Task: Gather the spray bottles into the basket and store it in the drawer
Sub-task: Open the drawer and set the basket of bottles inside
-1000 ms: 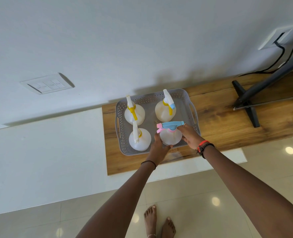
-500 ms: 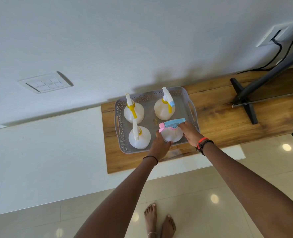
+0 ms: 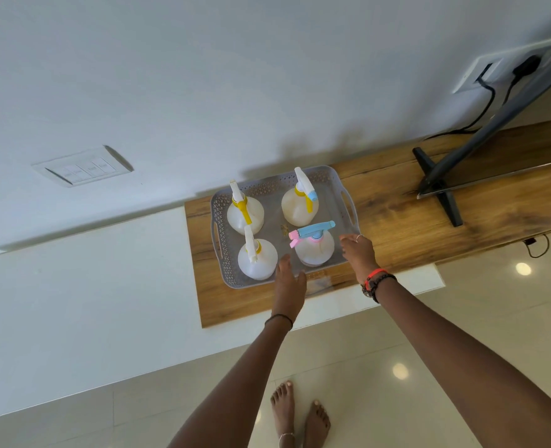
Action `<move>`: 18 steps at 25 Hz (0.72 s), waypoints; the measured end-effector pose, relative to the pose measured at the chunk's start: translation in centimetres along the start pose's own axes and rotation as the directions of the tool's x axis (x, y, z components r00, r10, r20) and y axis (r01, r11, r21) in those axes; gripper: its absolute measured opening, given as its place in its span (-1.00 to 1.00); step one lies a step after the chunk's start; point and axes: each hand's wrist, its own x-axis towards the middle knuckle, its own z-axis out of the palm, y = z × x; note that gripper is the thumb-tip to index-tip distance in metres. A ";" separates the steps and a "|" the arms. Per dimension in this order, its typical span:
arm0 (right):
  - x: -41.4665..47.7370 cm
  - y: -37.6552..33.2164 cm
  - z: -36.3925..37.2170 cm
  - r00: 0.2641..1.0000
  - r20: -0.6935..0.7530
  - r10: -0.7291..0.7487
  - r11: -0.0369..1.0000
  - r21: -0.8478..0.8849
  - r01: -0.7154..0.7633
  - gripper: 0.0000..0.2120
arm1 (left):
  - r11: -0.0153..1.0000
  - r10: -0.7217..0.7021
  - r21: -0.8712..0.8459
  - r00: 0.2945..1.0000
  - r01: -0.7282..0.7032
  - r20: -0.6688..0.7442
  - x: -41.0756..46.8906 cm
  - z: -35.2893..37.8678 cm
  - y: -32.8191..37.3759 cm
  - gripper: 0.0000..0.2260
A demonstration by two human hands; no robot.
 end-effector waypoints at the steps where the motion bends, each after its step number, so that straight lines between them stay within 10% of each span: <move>1: -0.5 0.5 -0.3 1.000 -0.026 0.004 1.000 0.031 -0.004 -0.72 | 0.999 0.002 -0.044 0.999 -0.003 -0.037 -1.1 0.0 -0.5 -0.62; 6: -4.1 3.1 -1.8 0.995 -0.096 0.036 0.987 0.158 -0.021 -0.78 | 0.984 -0.023 -0.179 0.973 -0.019 -0.228 -7.3 0.4 -3.1 -0.78; 11: -6.2 6.8 -4.2 0.992 -0.060 0.110 0.975 0.200 -0.096 -0.92 | 0.891 -0.353 -0.397 0.888 0.223 -0.294 -11.6 1.6 -5.9 -0.82; 18: -7.8 12.1 -8.6 0.987 0.005 0.159 0.960 0.231 -0.156 -0.93 | 0.494 -0.745 -0.749 0.658 0.441 -0.104 -14.6 3.9 -10.1 -0.71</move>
